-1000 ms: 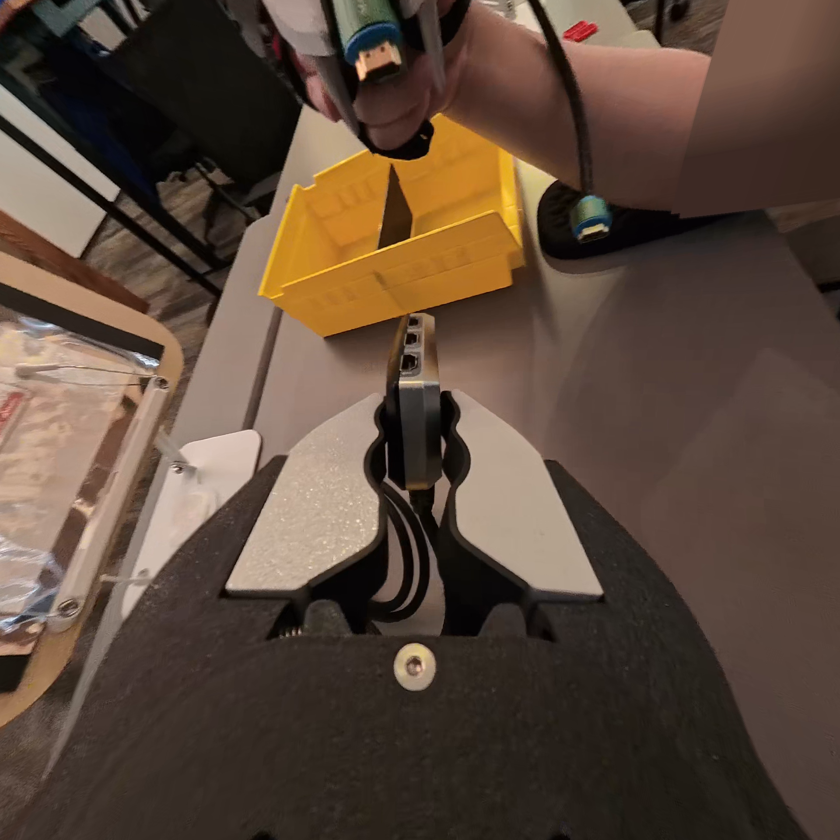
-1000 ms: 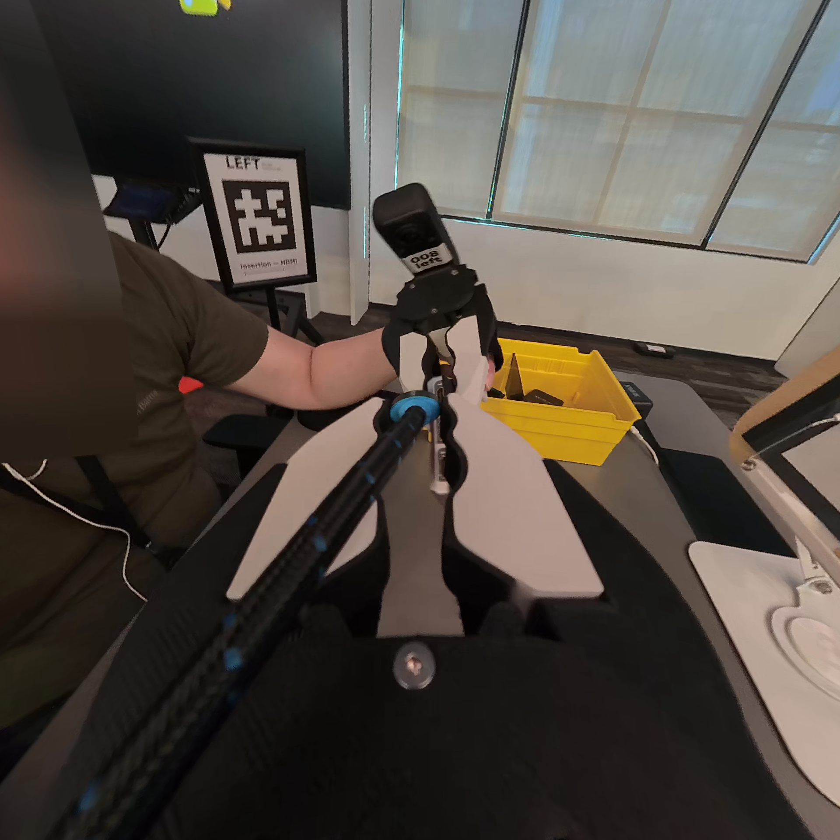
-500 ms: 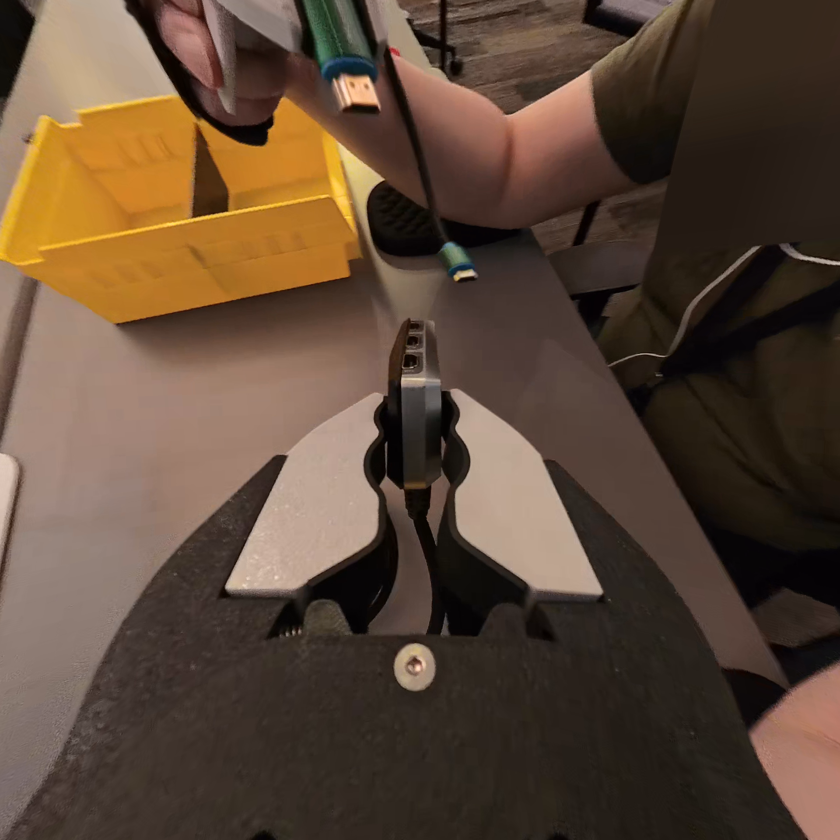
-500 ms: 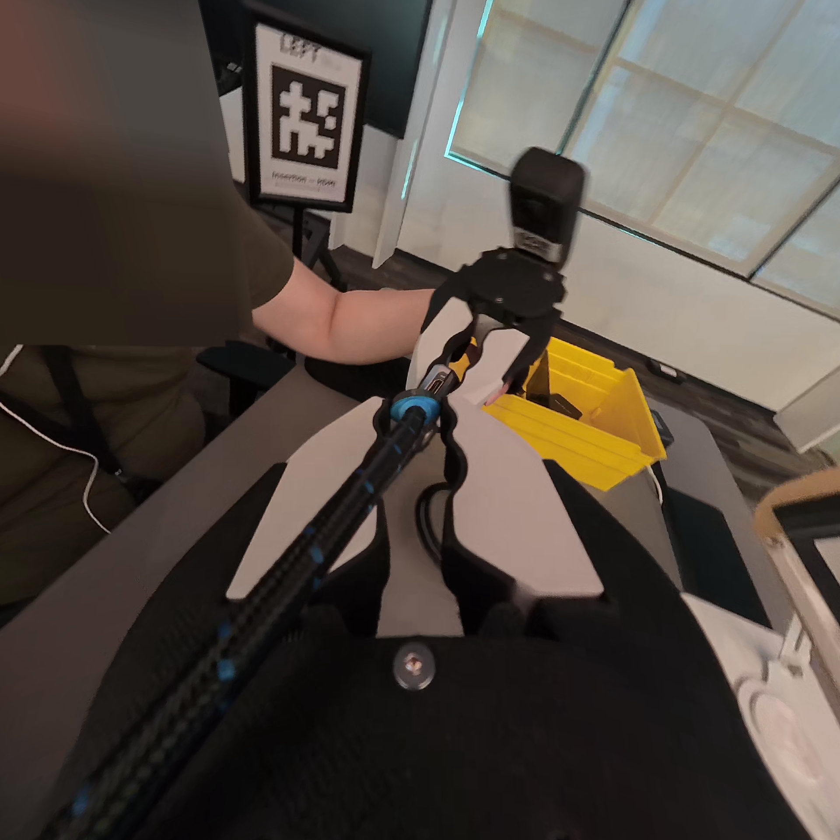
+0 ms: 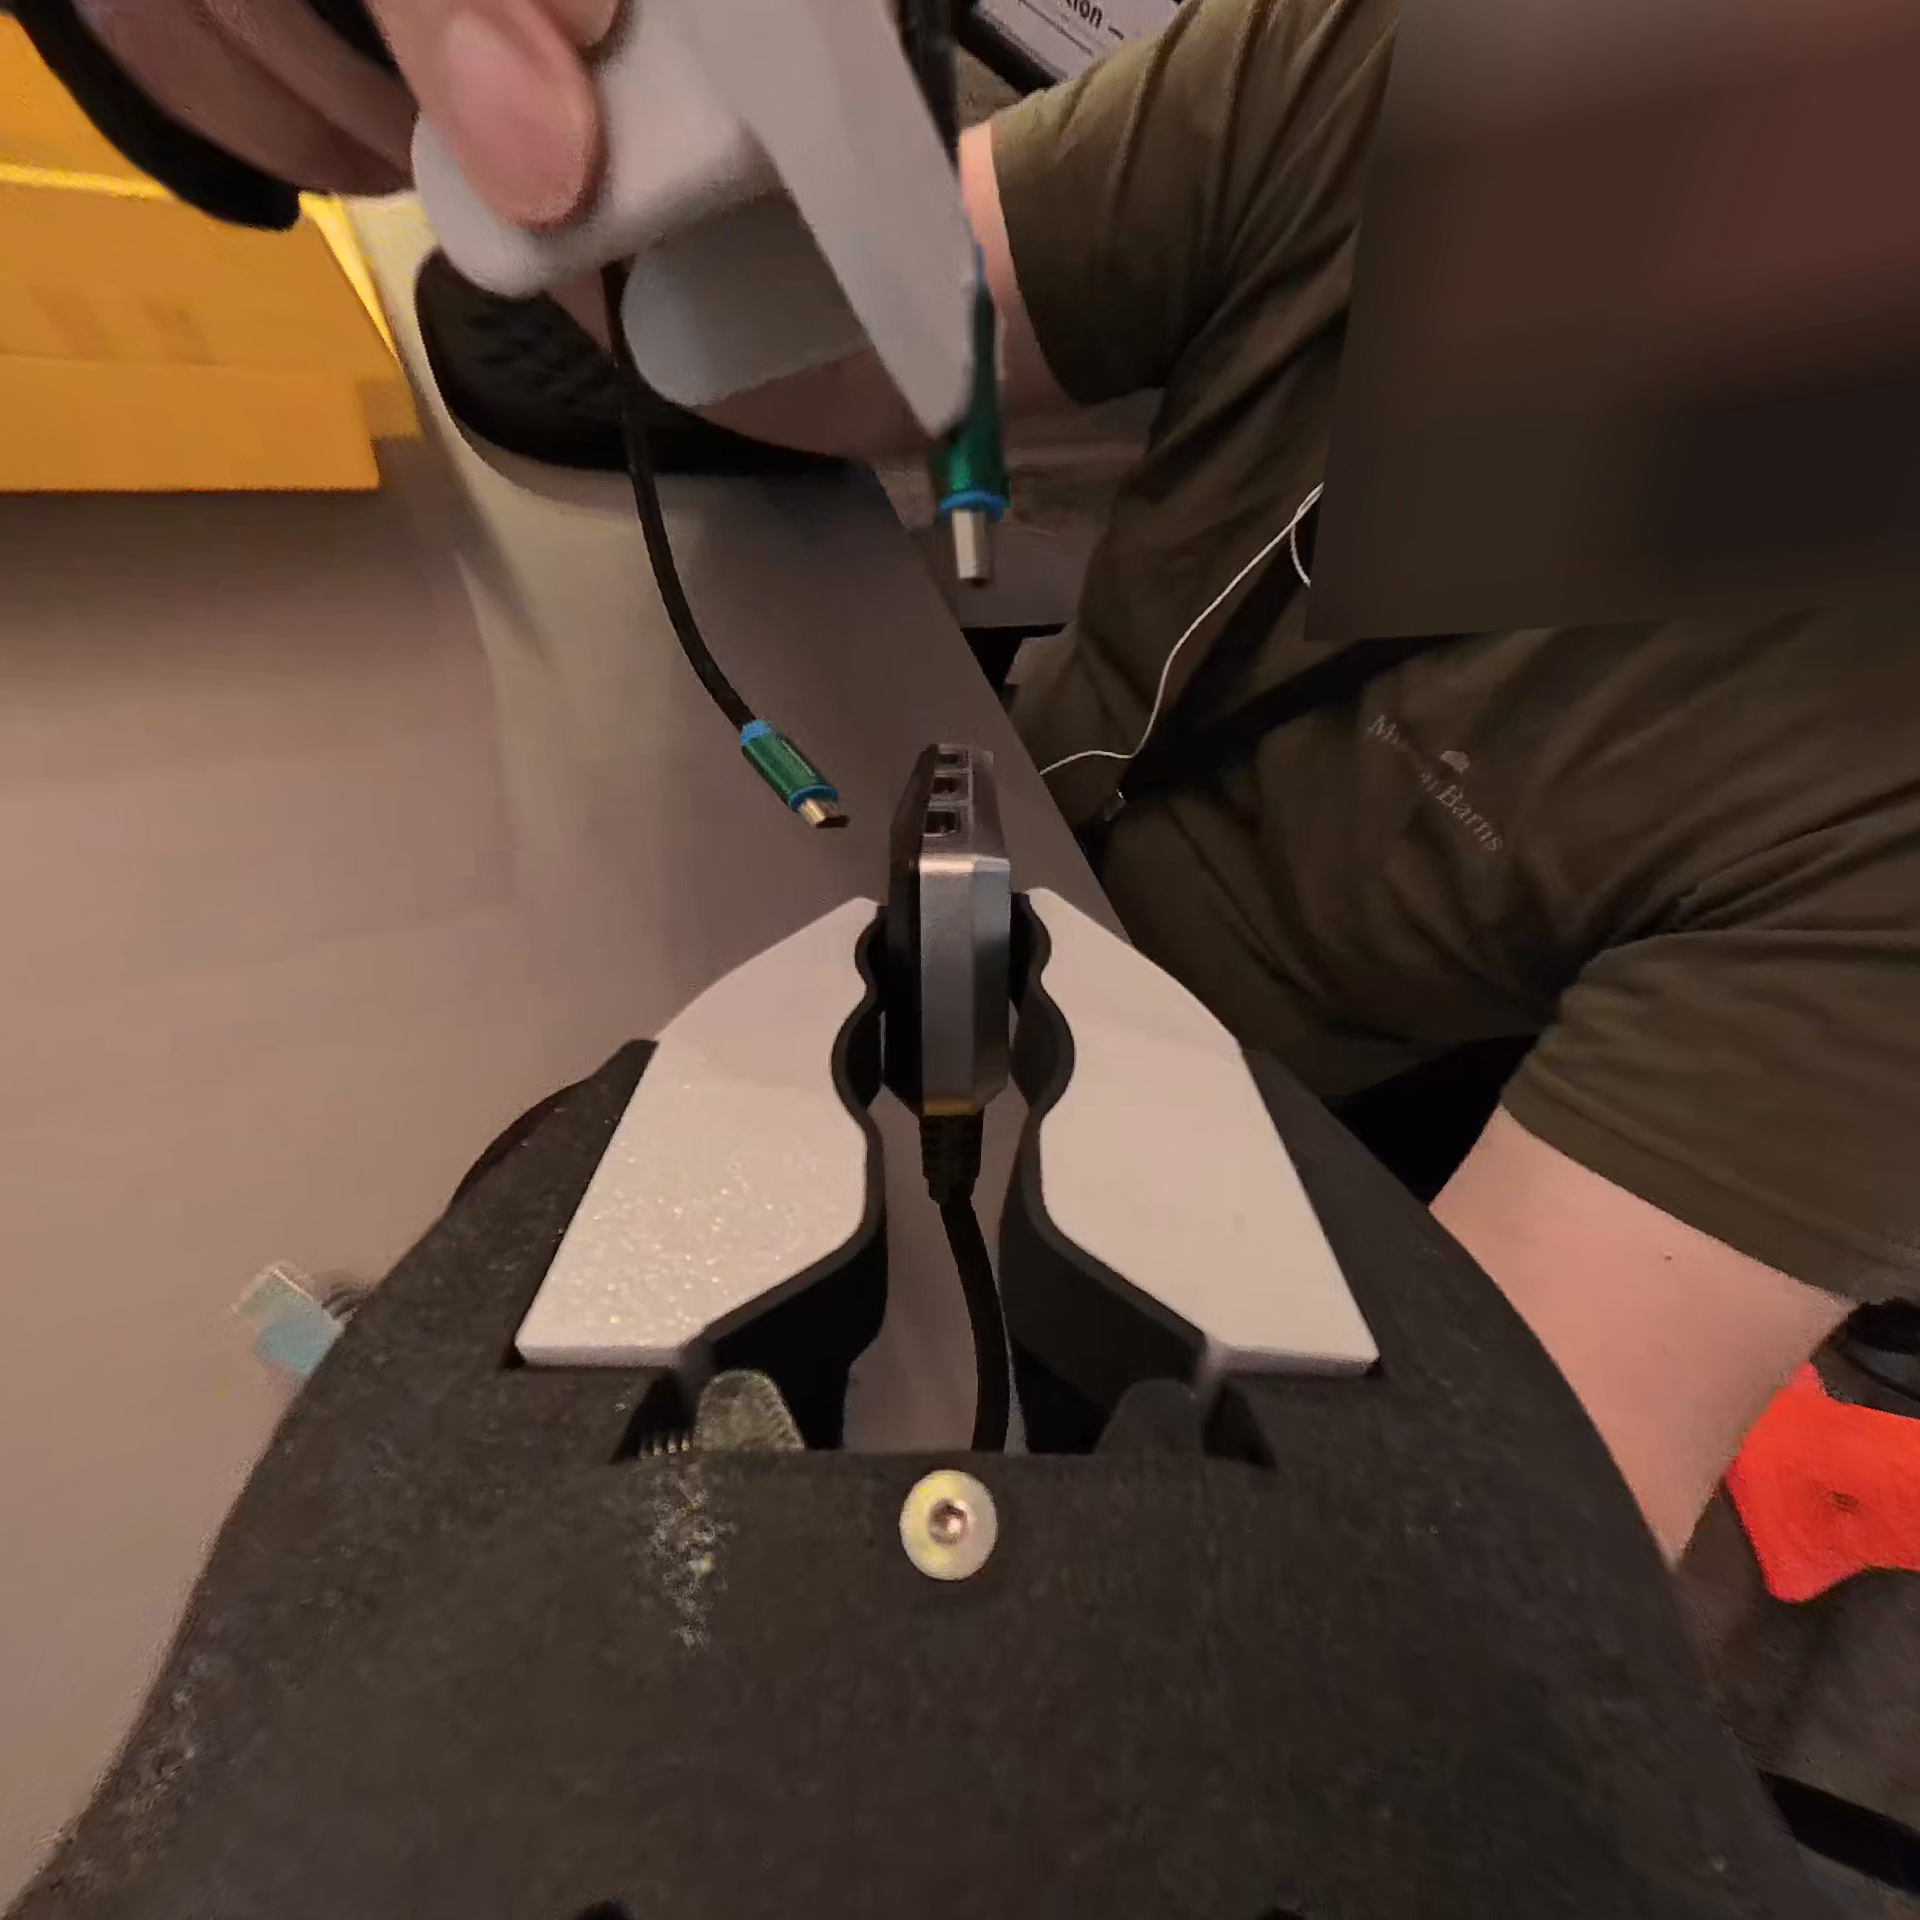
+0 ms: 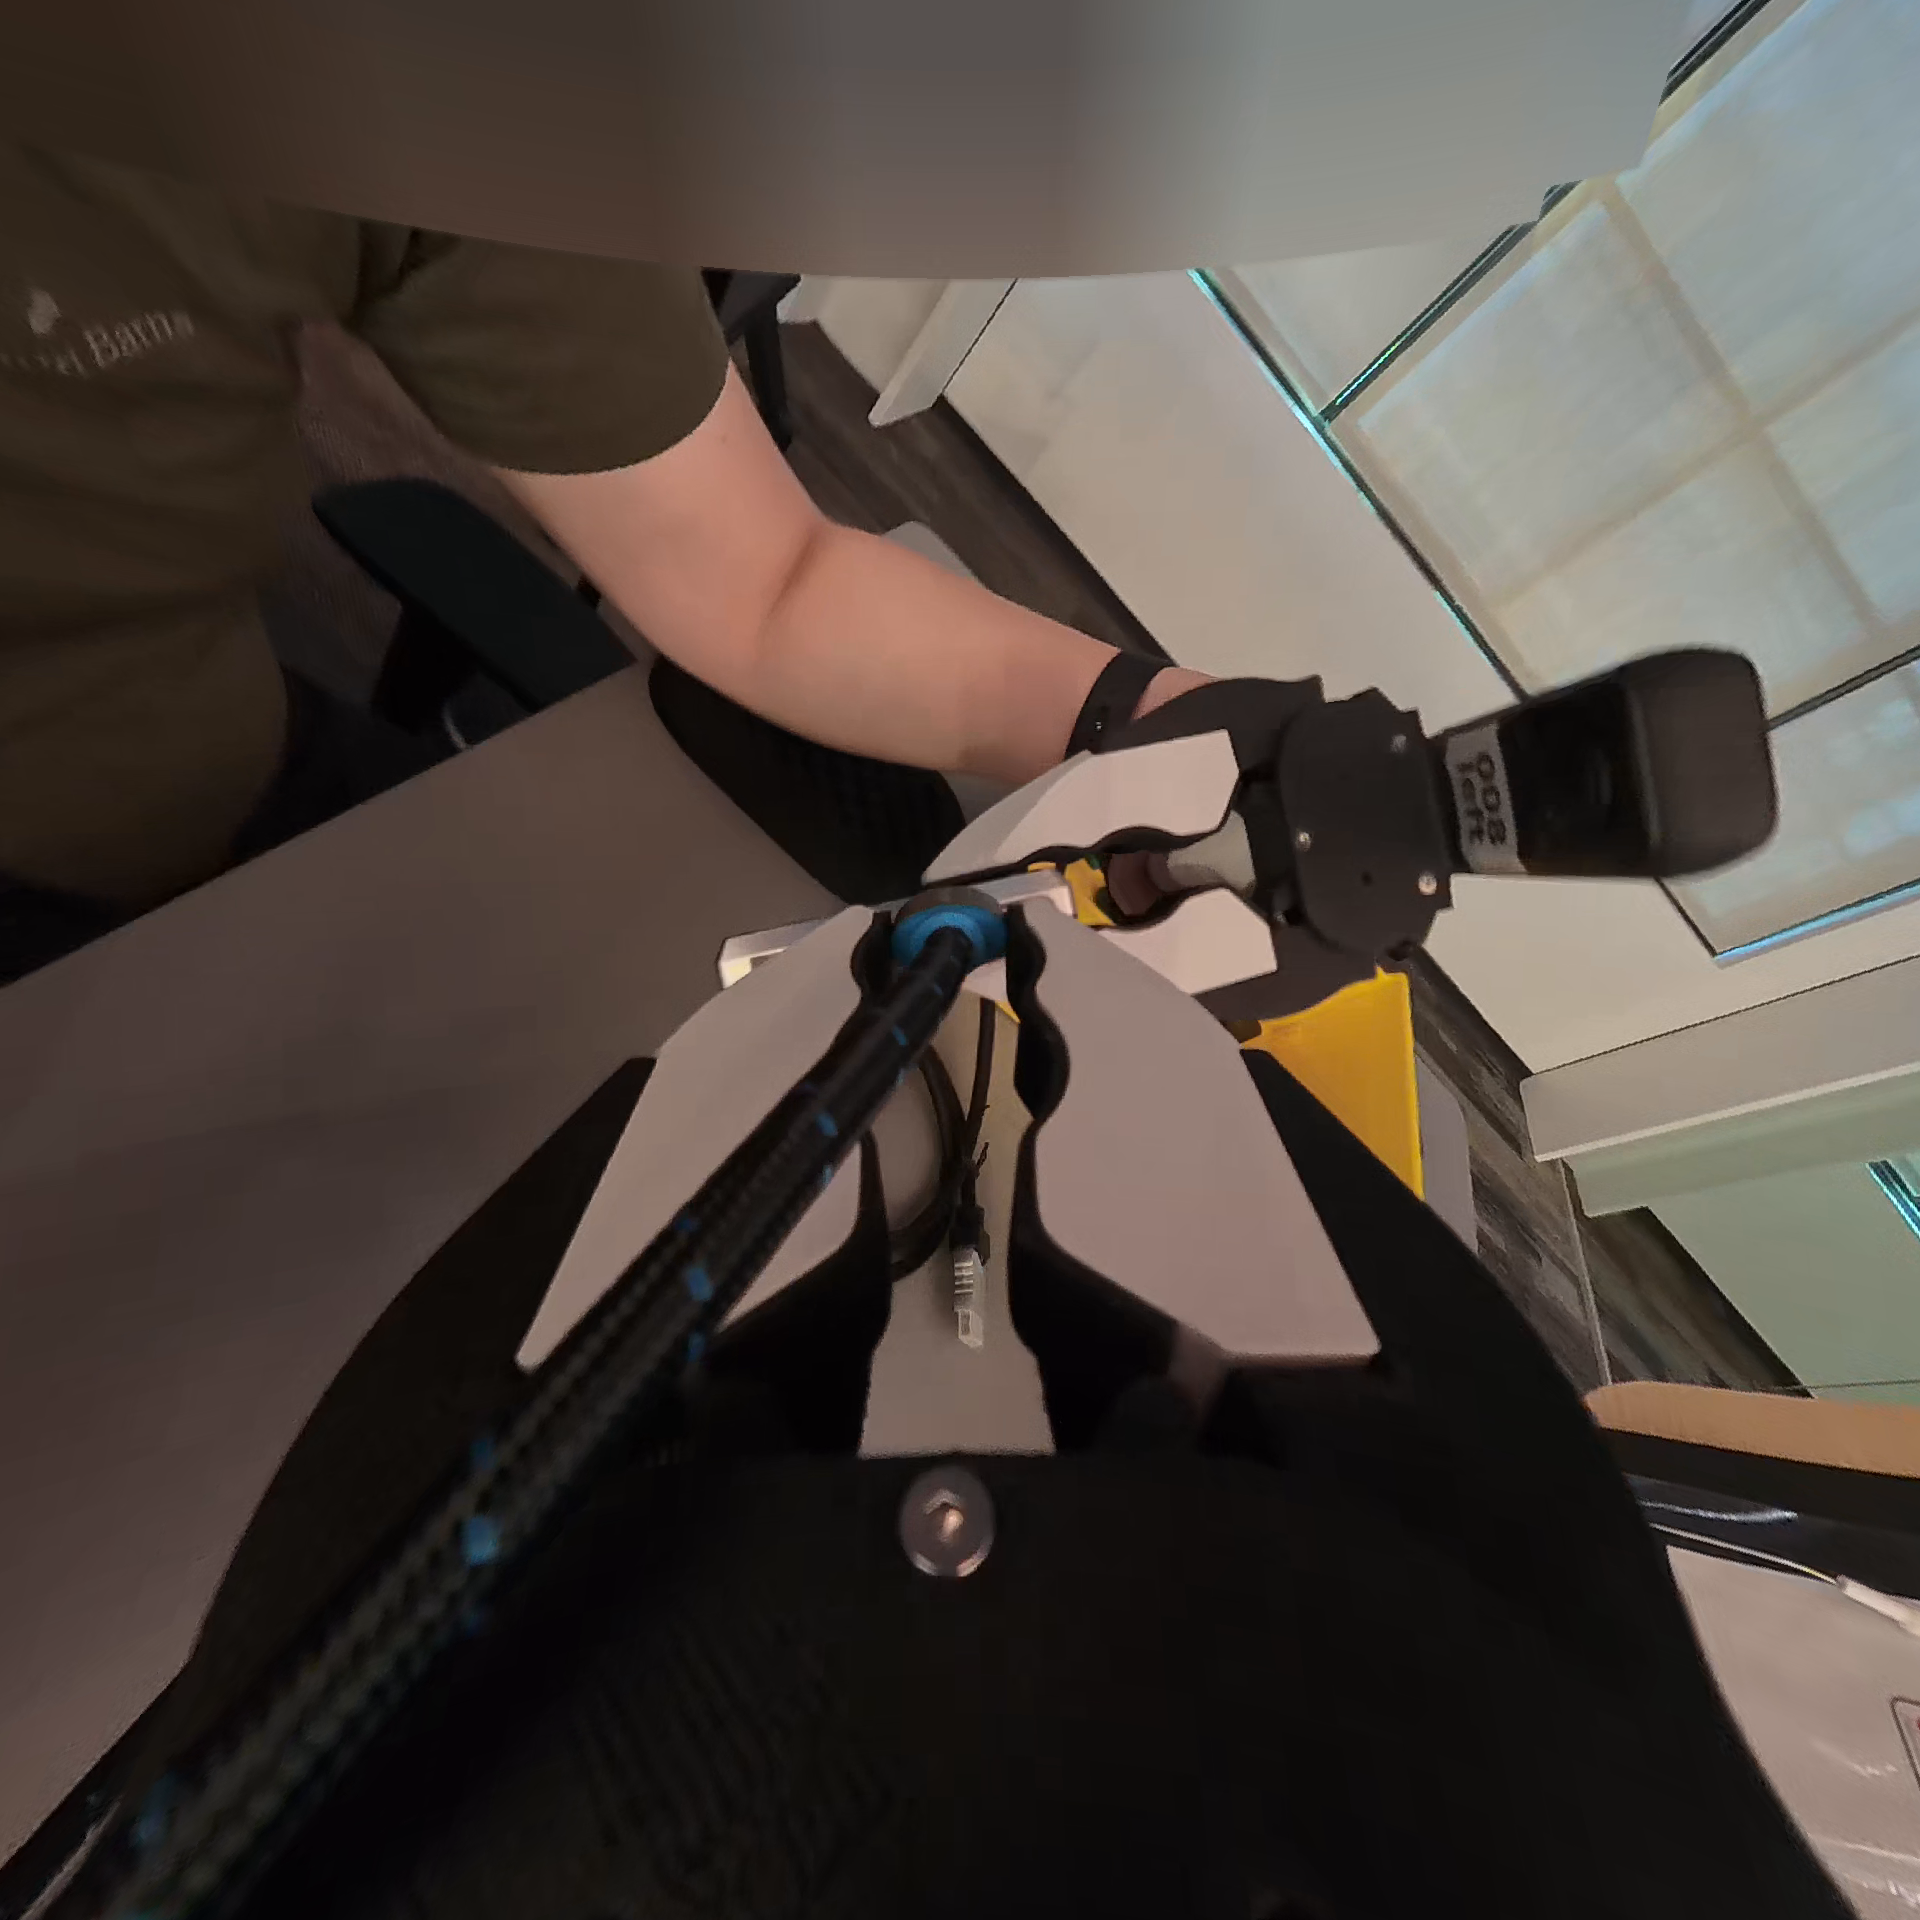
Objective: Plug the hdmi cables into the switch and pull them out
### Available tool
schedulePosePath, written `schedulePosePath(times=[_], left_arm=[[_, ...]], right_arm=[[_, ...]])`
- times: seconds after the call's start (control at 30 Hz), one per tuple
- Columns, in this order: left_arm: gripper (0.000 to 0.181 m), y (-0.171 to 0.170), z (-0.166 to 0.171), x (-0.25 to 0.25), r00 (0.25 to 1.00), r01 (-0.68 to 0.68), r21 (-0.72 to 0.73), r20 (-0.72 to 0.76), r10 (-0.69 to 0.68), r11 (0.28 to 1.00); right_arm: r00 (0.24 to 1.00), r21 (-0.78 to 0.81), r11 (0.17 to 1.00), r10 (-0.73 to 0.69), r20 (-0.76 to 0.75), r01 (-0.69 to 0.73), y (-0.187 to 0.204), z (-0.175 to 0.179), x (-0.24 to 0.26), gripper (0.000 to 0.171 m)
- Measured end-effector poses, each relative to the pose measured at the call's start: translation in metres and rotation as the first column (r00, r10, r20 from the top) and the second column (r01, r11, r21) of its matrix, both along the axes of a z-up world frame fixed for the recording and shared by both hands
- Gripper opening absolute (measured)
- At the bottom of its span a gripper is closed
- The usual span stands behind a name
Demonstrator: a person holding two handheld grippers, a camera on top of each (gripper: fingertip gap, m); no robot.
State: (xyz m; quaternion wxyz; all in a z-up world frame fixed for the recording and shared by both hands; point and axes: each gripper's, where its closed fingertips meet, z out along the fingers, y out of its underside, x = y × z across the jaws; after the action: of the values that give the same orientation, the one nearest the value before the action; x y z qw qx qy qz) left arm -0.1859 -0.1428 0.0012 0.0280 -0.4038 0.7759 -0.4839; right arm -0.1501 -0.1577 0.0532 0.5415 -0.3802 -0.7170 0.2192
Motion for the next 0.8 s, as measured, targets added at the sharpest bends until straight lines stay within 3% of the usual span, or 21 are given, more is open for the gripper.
schedulePosePath(times=[0.23, 0.8], left_arm=[[0.021, -0.005, -0.004, 0.001, 0.998, 0.039, -0.049, -0.039, -0.041, 0.998], [0.021, -0.001, -0.001, -0.005, 0.998, 0.065, -0.057, 0.007, -0.065, 0.996]], right_arm=[[0.998, -0.065, 0.998, 0.027, 0.060, -0.023, 0.002, -0.020, -0.007, 0.022], [0.995, -0.030, 1.000, 0.008, 0.100, -0.005, 0.005, -0.034, -0.022, 0.021]])
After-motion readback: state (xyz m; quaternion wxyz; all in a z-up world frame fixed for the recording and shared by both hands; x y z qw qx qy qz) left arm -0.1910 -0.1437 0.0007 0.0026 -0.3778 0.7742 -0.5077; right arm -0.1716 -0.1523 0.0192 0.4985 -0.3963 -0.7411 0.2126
